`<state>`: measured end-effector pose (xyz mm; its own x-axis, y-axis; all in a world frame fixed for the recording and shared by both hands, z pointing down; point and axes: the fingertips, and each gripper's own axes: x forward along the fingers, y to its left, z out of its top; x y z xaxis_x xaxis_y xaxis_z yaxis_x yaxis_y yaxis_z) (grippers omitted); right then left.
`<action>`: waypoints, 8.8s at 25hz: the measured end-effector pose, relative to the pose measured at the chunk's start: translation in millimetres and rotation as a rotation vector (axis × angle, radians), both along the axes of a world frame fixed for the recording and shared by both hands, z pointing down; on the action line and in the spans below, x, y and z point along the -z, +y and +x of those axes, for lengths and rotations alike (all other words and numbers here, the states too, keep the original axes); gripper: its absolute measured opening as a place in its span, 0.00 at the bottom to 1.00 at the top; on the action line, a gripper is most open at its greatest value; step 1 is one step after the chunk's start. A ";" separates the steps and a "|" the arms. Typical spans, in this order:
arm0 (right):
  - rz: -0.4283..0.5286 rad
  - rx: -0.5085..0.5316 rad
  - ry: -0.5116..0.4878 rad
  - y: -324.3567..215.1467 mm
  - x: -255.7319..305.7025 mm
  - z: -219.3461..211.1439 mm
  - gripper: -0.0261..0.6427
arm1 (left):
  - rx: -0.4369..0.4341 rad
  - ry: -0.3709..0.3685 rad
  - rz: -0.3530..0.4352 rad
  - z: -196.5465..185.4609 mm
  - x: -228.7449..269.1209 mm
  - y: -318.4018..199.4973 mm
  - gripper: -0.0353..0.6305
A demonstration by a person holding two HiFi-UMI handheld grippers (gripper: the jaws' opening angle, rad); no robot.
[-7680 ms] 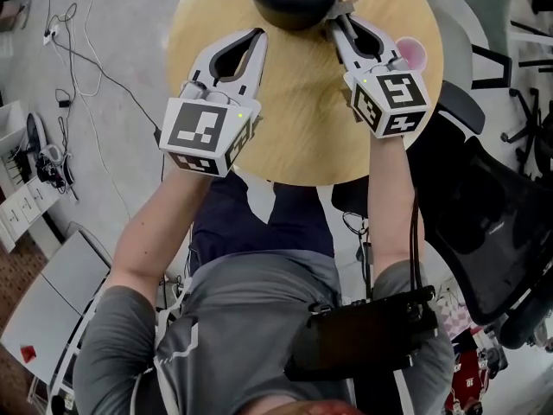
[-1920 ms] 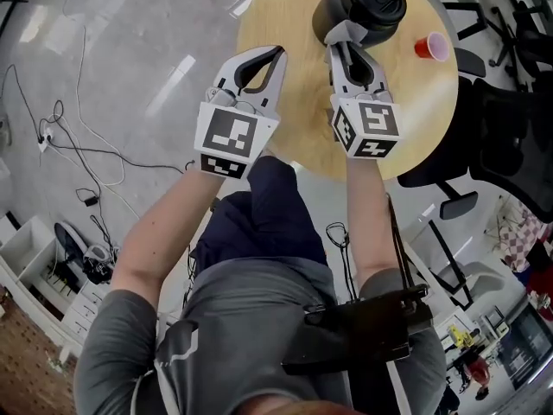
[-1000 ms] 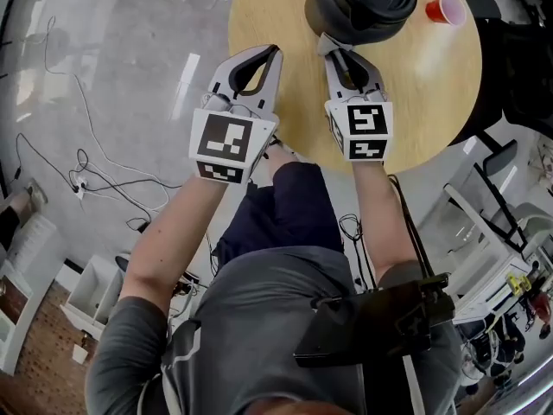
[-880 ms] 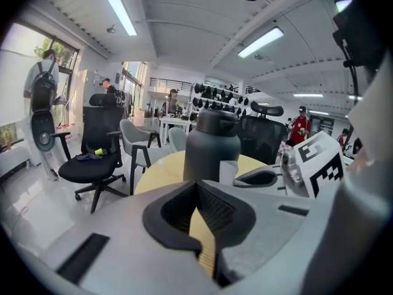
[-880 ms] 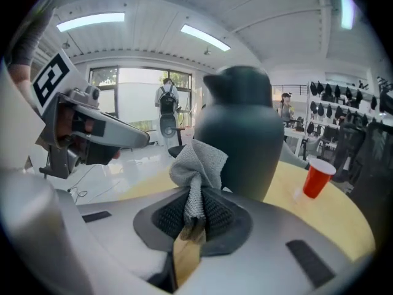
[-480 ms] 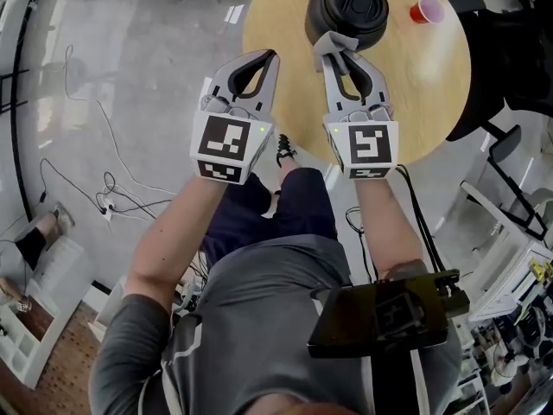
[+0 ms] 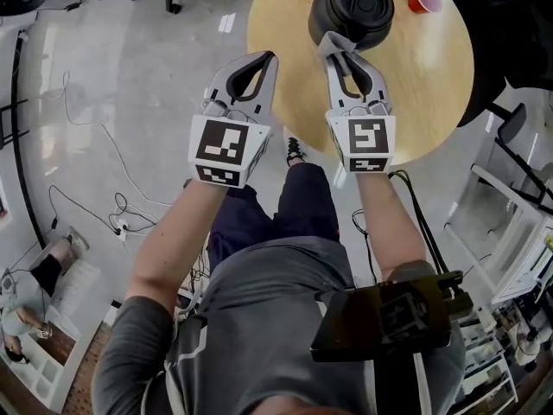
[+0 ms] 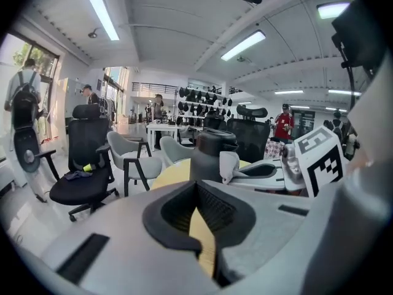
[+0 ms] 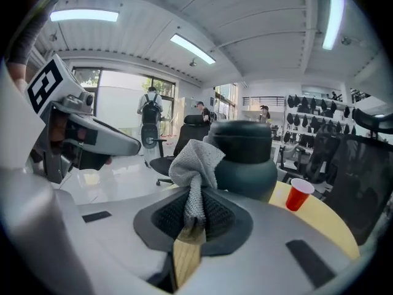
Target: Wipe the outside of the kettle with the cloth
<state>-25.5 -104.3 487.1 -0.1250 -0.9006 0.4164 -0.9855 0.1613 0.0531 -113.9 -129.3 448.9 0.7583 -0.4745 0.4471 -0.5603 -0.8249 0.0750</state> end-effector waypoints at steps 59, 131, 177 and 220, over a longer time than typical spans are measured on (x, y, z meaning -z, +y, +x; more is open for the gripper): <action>-0.252 -0.434 0.011 -24.7 -83.4 -5.2 0.12 | -0.521 0.001 -0.095 0.2 -46.5 -58.5 0.07; -0.069 -1.143 0.011 -77.1 54.7 -10.2 0.12 | -1.005 0.101 -0.083 19.6 19.0 -136.6 0.07; 0.059 -1.239 -0.034 -103.4 43.9 11.5 0.12 | -1.038 -0.050 -0.002 69.7 6.9 -164.2 0.07; -0.146 -1.829 0.082 -116.4 -8.9 14.3 0.12 | -1.586 0.040 -0.169 97.2 -23.4 -195.1 0.07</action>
